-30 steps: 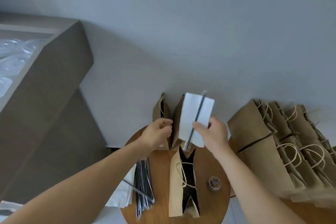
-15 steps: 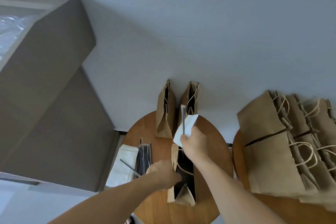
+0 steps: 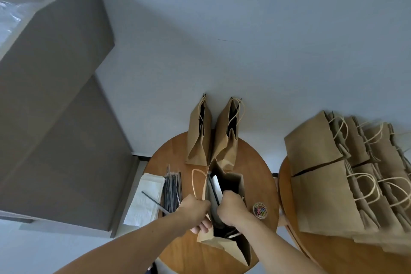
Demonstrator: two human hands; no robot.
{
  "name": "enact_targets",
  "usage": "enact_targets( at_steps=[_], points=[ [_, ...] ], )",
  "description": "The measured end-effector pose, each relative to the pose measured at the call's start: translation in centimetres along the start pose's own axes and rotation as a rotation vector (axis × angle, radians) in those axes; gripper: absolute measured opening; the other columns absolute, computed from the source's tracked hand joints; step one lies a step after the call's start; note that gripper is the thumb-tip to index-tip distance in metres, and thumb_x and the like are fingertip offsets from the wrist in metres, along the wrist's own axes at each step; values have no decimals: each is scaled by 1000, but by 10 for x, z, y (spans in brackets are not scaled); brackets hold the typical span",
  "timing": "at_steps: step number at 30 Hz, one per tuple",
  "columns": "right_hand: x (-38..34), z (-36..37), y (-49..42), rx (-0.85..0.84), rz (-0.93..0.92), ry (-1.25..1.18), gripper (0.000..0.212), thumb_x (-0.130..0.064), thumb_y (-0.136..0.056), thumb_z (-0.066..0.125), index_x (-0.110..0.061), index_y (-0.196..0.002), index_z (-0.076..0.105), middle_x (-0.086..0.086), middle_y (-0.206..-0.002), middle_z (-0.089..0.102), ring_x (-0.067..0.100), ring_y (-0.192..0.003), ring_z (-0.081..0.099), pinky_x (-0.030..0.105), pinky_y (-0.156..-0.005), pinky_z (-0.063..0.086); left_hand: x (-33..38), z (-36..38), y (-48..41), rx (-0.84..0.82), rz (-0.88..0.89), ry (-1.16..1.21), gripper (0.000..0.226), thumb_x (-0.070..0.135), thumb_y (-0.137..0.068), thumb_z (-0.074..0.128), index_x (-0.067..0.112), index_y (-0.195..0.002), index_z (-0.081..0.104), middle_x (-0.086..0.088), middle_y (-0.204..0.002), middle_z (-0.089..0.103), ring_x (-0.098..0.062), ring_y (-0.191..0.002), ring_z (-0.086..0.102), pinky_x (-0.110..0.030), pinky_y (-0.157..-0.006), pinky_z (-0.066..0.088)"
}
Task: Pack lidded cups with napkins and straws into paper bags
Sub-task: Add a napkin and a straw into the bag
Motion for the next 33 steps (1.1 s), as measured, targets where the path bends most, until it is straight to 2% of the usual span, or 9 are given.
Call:
enact_targets(
  at_steps=[3,8,11,13,17,21,26,30,33],
  points=[
    [6,15,-10,-63,57,23,19,-4,-94,53,-8,-111,59,-1,-84,53,19,-82,55,19,-56,39,-5,-4,0,-20,-7,-12,10,9,-88,42,4,-83,49,-9,-51,57,-18,-41,49,-21,-44,33],
    [1,32,-38,-123,146,-32,8,-12,-97,50,-14,-94,57,2,-95,61,19,-92,58,23,-83,45,-11,2,-6,-34,35,-61,13,13,-87,44,3,-93,50,-8,-59,65,-16,-45,53,-21,-46,39],
    [0,39,-54,-161,179,-50,30,-14,-97,50,-9,-125,59,9,-127,60,23,-120,57,21,-81,40,-13,0,-11,-12,55,-89,20,18,-86,43,4,-96,53,-9,-66,71,-14,-47,58,-21,-49,43],
    [5,38,-58,-162,218,-51,34,-15,-98,49,-8,-130,57,11,-134,57,24,-124,54,25,-85,42,-15,-5,-14,4,64,-107,25,22,-83,43,4,-92,57,-10,-69,73,-13,-48,60,-20,-50,44],
    [24,39,-58,-71,257,18,14,-16,-97,51,-20,-84,53,6,-114,65,22,-105,62,28,-75,43,-21,-9,-16,4,62,-155,27,23,-87,41,4,-95,59,-8,-71,74,-10,-50,64,-17,-48,44],
    [20,42,-53,19,137,125,4,-16,-96,54,-20,-95,55,3,-107,66,21,-103,64,27,-78,46,-20,-7,-17,6,81,-192,29,28,-85,43,6,-94,60,-6,-73,75,-9,-55,65,-20,-52,45],
    [4,35,-46,97,-16,322,26,-15,-99,48,-9,-124,50,10,-122,59,24,-113,58,30,-91,46,-15,-6,-15,42,124,-257,27,30,-86,50,8,-90,66,-4,-71,74,-8,-55,64,-25,-61,55],
    [-10,9,-20,142,-179,545,49,-20,-90,60,-5,-135,46,15,-132,51,32,-122,48,41,-100,43,-13,-7,-10,122,174,-281,36,32,-85,57,20,-119,55,-1,-82,67,-12,-64,68,-28,-70,58],
    [-14,-25,9,251,-307,678,40,-32,-80,63,-14,-116,62,7,-118,62,30,-113,52,46,-98,36,-13,-6,-8,94,210,-260,56,30,-87,58,28,-140,41,-3,-102,68,-21,-86,71,-34,-80,60]
  ],
)
Point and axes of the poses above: each hand's wrist, its own y-axis away from the middle knuckle, its own z-axis out of the palm, x = y × z, the point moved 2 cm from there along -y, towards the middle knuckle
